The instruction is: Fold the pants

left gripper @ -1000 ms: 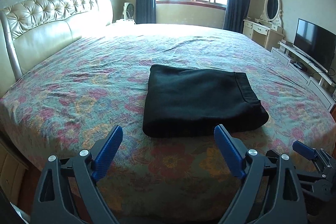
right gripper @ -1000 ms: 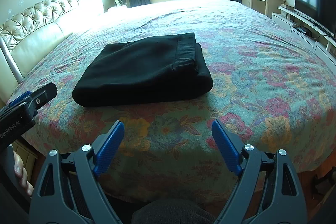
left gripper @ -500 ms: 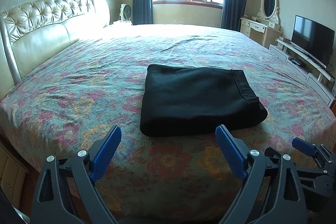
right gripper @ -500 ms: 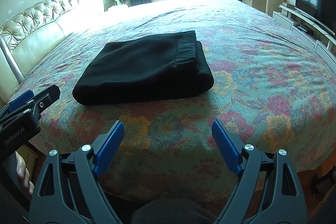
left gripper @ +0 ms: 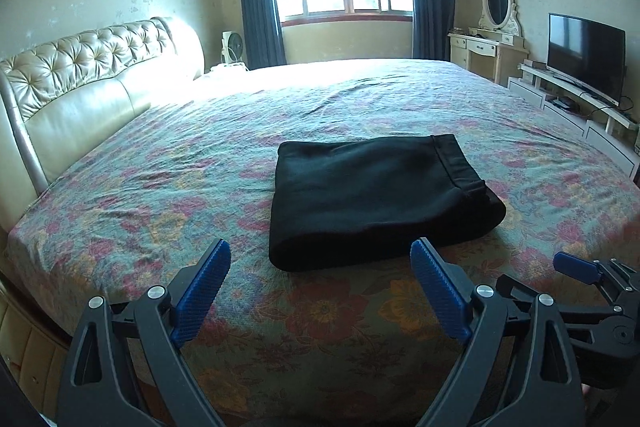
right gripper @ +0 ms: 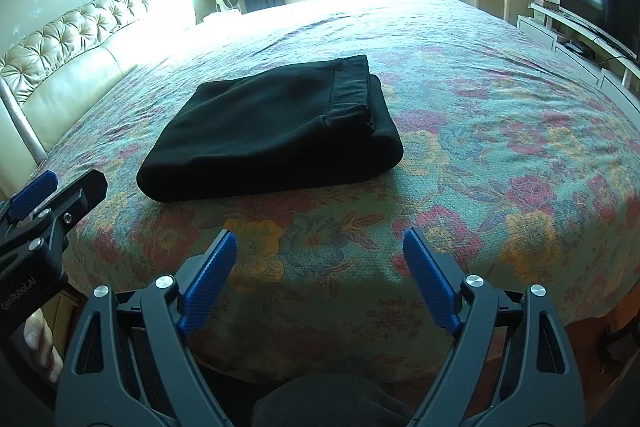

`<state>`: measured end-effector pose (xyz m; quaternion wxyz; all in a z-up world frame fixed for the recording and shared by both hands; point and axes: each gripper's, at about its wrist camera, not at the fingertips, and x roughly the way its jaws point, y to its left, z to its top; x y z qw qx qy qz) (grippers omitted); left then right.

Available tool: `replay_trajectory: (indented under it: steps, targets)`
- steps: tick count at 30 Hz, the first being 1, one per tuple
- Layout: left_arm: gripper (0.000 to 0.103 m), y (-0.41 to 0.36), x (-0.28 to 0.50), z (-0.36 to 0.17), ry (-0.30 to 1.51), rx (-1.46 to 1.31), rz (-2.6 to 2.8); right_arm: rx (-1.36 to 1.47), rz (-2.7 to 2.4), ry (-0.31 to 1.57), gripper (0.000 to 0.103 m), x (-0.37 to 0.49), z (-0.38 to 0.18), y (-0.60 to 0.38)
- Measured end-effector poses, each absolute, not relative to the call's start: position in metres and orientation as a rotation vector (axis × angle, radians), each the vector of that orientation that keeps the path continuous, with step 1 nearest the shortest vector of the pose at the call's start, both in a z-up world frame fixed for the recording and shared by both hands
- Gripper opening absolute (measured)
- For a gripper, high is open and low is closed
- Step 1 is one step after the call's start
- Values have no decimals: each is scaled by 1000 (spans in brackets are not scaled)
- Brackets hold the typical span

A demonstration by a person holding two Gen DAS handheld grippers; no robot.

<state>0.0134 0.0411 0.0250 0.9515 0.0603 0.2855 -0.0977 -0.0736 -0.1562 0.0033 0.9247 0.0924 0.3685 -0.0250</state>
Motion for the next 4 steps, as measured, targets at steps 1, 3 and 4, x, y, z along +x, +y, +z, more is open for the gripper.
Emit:
replay_trajectory:
  steps: [1, 3, 4]
  targets:
    - [90, 40, 13, 24, 590, 114, -212, 190, -52, 756, 85, -74, 3, -157]
    - [90, 38, 12, 22, 601, 111, -218, 192, -55, 755, 85, -74, 3, -157]
    - [90, 37, 11, 21, 606, 116, -221, 191, -55, 756, 85, -75, 3, -157]
